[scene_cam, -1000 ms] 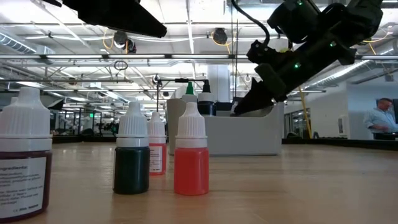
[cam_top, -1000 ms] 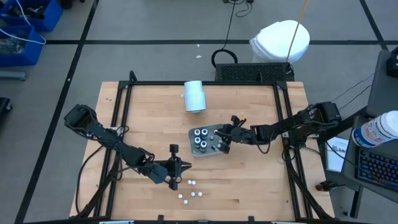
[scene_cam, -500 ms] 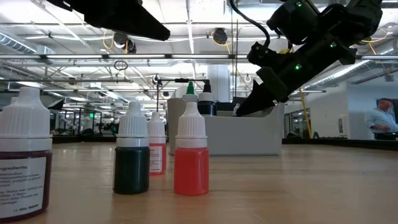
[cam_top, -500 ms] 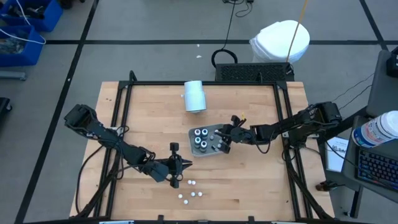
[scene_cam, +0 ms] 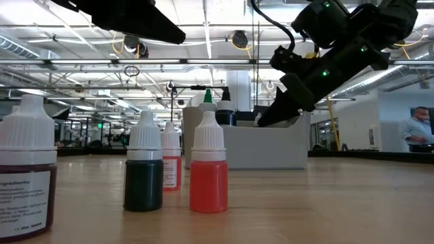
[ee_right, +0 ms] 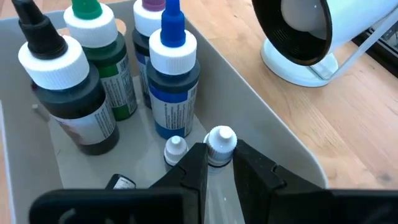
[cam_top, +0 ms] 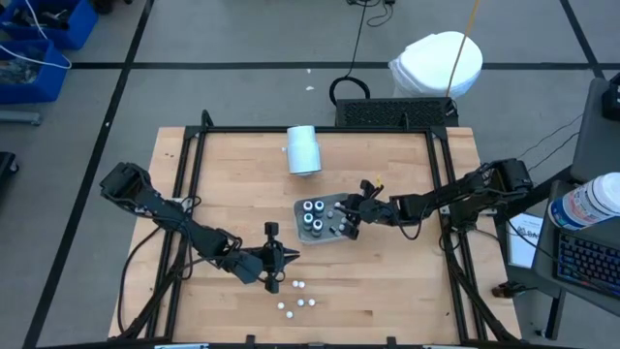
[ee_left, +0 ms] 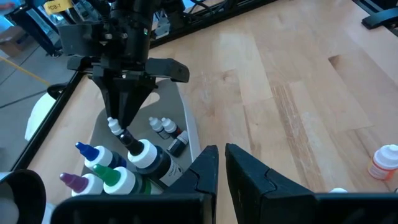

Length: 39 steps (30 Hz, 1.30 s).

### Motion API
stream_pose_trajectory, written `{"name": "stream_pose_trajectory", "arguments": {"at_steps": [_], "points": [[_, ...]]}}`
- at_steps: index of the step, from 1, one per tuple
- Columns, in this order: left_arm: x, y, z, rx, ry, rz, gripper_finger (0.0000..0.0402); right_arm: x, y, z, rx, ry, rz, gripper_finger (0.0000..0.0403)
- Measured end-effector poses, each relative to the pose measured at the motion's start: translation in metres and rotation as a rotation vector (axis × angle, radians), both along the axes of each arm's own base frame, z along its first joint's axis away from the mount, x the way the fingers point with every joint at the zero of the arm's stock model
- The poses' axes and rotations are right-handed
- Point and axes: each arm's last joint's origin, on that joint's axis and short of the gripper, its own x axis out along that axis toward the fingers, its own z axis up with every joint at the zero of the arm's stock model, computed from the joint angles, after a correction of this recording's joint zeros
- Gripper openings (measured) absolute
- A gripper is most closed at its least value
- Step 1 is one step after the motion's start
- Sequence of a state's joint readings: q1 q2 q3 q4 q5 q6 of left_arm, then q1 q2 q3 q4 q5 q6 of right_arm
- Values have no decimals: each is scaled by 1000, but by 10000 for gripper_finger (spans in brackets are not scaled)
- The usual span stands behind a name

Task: Pick & Place food coloring
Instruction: Put the purple food coloring bottle into the gray bin, then put the orange food coloring bottle into the gray bin

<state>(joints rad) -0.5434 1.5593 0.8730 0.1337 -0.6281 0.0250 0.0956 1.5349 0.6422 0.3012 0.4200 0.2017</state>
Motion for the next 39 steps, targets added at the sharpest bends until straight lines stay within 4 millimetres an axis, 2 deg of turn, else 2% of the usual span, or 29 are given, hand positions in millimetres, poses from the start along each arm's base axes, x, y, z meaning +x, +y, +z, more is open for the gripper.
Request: {"name": "stream_pose_trajectory", "arguments": {"at_steps": [10, 17, 30, 34, 39], "points": [[0, 0, 0, 1, 0, 0, 37, -1, 2, -2, -22, 55, 119, 52], [0, 0, 0, 0, 1, 0, 37, -1, 1, -3, -33, 65, 129, 55], [0, -1, 0, -82, -8, 28, 37, -2, 0, -1, -52, 63, 137, 130], [0, -1, 0, -138, -15, 46, 37, -6, 2, 19, -93, 3, 174, 134], [-1, -5, -1, -284, 7, 16, 37, -31, 22, 74, -159, -187, 297, 111]]}}
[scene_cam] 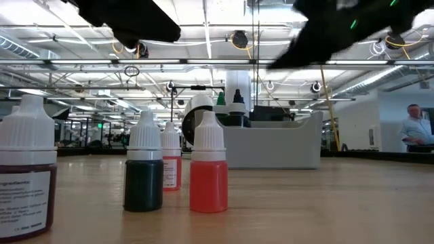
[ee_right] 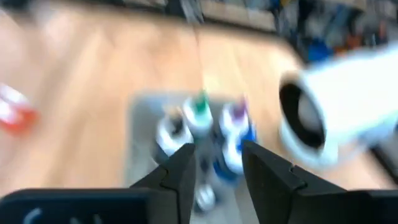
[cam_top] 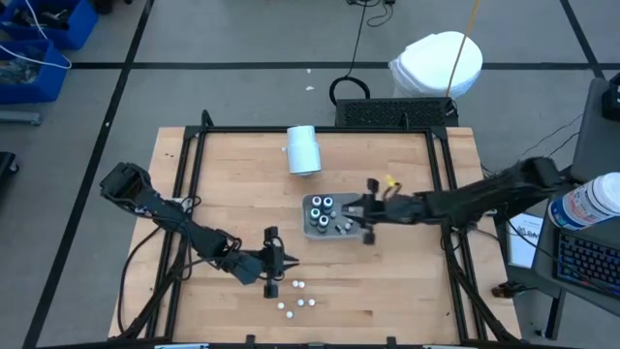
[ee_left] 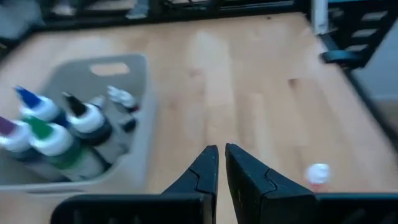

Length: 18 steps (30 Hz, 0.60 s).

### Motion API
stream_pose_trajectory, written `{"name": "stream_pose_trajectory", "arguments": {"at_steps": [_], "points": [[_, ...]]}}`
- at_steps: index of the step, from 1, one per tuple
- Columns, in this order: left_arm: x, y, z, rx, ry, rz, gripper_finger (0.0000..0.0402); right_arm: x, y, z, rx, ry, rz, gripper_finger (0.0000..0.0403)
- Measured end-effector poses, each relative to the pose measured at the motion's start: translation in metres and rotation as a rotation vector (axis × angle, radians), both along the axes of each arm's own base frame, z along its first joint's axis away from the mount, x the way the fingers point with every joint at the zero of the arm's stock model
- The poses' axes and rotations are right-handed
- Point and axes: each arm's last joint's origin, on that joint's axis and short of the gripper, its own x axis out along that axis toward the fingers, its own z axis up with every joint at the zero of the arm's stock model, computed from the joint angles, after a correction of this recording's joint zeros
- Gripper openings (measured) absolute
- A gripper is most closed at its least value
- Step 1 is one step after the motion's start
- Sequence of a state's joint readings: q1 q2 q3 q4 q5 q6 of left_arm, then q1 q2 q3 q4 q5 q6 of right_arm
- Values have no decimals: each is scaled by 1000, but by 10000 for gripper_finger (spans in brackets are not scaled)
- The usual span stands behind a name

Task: Pick & Place food coloring
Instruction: Put the orange food coloring bottle into the gray bin

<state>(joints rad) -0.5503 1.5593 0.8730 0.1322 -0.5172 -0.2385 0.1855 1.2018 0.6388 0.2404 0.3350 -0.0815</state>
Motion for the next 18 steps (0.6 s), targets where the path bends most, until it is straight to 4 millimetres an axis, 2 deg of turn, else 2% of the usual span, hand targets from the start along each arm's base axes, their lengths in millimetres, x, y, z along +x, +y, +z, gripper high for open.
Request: {"name": "stream_pose_trajectory", "arguments": {"at_steps": [4, 5, 7, 11, 14, 18], "points": [[0, -2, -1, -125, 23, -25, 37, -35, 30, 37, 55, -125, 238, 49], [-1, -3, -1, -149, 42, -59, 37, -44, 39, 41, 81, -124, 320, 26], [-4, -10, -2, -195, 77, -130, 37, -58, 58, 40, 123, -101, 418, 9], [-16, -34, 6, -286, 73, -160, 33, -75, 96, 16, 98, -66, 423, 4], [-26, -61, 20, -283, 32, -167, 11, -86, 119, -5, 78, -54, 455, 2], [-49, -94, 23, -202, 122, -140, 7, -99, 137, -29, 74, 2, 493, 1]]}}
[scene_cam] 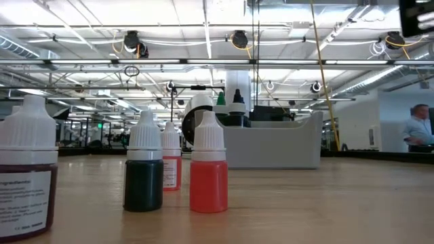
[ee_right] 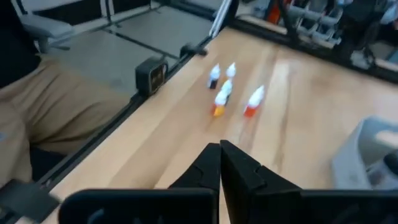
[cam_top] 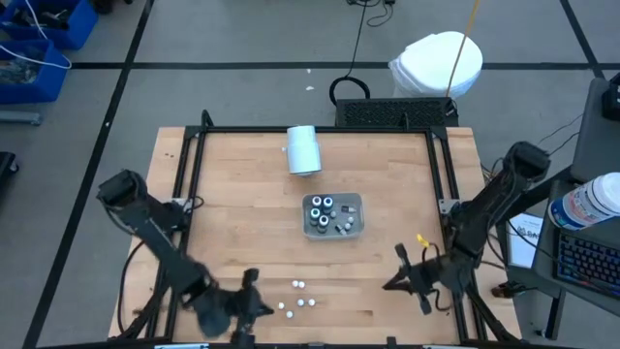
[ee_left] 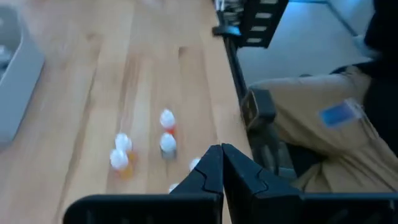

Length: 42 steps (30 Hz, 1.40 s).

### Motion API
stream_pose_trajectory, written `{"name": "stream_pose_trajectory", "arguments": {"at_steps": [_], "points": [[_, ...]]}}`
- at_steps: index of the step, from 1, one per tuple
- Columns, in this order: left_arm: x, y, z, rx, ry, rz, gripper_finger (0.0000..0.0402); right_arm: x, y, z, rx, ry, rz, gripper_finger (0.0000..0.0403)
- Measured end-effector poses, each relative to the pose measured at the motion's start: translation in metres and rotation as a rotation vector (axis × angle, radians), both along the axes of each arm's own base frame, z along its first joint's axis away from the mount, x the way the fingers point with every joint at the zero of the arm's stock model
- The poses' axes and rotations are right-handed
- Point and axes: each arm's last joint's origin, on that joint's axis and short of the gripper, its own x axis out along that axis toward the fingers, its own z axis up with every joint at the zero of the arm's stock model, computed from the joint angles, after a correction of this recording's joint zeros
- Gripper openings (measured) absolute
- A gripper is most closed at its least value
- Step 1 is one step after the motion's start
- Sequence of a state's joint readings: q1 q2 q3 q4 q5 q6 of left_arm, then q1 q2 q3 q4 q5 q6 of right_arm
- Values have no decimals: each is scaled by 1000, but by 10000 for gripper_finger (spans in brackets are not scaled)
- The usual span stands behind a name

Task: Pick & Place food coloring
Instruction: Put the orange food coloring bottle into the gray bin

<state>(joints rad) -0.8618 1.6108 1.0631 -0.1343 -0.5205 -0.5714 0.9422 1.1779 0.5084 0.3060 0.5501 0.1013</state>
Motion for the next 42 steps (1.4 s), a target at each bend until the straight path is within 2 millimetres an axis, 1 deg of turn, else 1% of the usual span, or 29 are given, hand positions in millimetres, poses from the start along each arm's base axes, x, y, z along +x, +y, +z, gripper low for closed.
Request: {"name": "stream_pose_trajectory", "arguments": {"at_steps": [4, 7, 9, 12, 15, 19, 22, 25, 30, 34, 42], "points": [[-13, -14, -5, 19, 49, 126, 8, -4, 6, -9, -14, -7, -15, 1], [-15, -20, -14, 34, 54, 132, 12, -1, 4, -8, -19, -29, -29, 1], [-14, -21, -21, 58, 63, 130, 26, 2, 2, -6, -9, -33, -46, 1], [-7, -18, -32, 75, 86, 151, 64, 5, -1, -6, -8, -31, -59, 1], [2, -15, -42, 102, 118, 138, 117, 6, -2, -7, -9, -29, -66, 1], [17, -12, -63, 175, 169, 77, 184, 7, -3, -6, -12, -34, -80, 1], [26, -13, -75, 177, 196, -6, 218, 7, -4, -6, -14, -38, -100, 1], [34, -13, -87, 163, 230, -53, 237, 7, -4, -7, -14, -37, -99, 1], [42, -6, -94, 122, 280, -29, 235, 7, -4, -7, -16, -37, -98, 1], [45, -2, -94, 108, 292, -19, 219, 7, -4, -7, -17, -38, -97, 1], [44, -3, -94, 73, 319, -48, 181, 7, -4, -7, -18, -38, -97, 1]]}}
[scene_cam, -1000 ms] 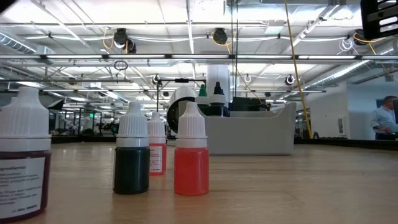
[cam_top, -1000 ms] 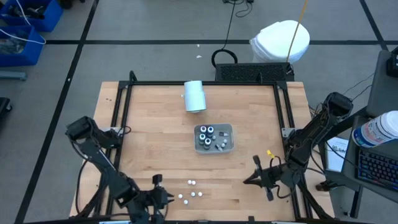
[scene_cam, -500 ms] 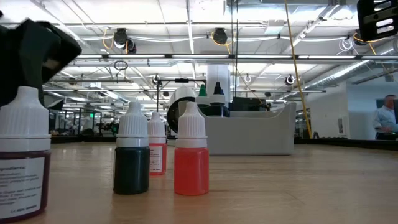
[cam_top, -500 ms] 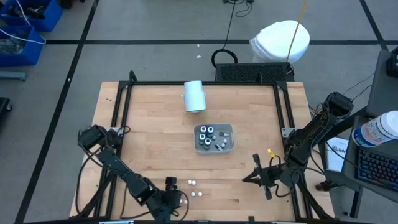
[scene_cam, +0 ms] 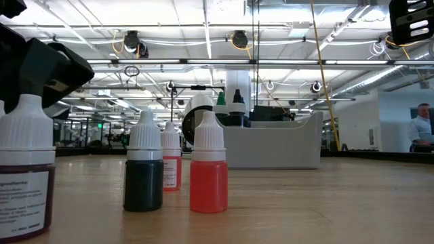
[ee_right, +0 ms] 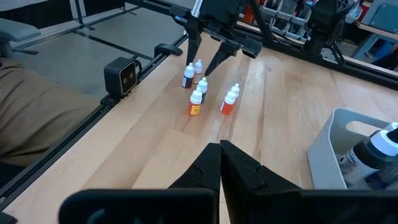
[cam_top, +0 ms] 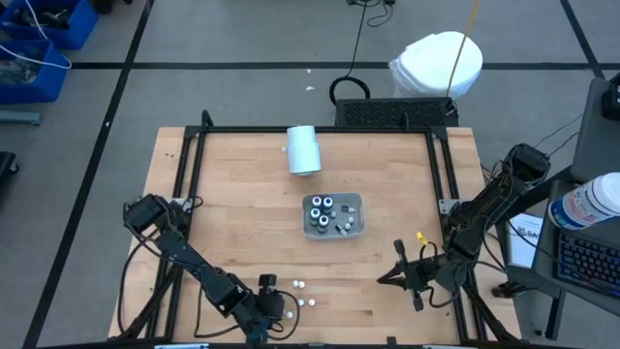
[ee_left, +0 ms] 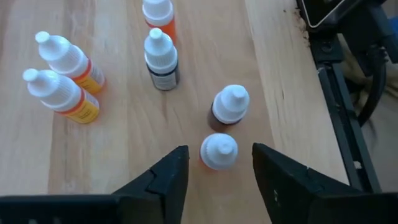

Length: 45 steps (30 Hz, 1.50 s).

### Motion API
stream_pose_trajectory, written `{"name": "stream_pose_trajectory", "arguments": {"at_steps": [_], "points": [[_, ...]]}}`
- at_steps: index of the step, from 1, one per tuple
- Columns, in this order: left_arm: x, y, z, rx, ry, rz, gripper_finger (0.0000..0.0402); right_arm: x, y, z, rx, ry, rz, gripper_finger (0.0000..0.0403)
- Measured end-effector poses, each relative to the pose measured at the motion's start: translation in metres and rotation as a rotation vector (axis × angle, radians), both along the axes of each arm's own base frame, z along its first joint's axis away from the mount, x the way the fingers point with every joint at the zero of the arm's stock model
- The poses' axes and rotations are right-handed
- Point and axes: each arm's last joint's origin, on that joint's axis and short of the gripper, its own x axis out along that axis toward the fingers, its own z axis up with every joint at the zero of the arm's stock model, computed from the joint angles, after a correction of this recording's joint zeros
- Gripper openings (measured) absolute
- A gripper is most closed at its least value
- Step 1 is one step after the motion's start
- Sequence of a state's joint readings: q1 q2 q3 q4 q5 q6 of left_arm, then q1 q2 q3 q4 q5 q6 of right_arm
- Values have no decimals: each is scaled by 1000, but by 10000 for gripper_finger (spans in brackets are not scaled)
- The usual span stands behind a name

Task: Pick & Place food coloring
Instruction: Put the orange food coloring bottle into the gray bin

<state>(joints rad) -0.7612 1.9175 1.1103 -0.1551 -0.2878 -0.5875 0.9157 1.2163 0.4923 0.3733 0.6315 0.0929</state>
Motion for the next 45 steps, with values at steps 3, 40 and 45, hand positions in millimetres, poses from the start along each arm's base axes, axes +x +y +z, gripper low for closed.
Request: {"name": "stream_pose_trajectory", "arguments": {"at_steps": [3, 40, 45], "points": [[1, 0, 0, -8, -5, -1, 166, 0, 0, 0, 0, 0, 0, 1], [10, 10, 2, -98, 70, 21, 85, 0, 0, 0, 0, -3, 1, 2], [12, 10, 30, -83, 73, 17, 78, 0, 0, 0, -1, -3, 2, 2]]}}
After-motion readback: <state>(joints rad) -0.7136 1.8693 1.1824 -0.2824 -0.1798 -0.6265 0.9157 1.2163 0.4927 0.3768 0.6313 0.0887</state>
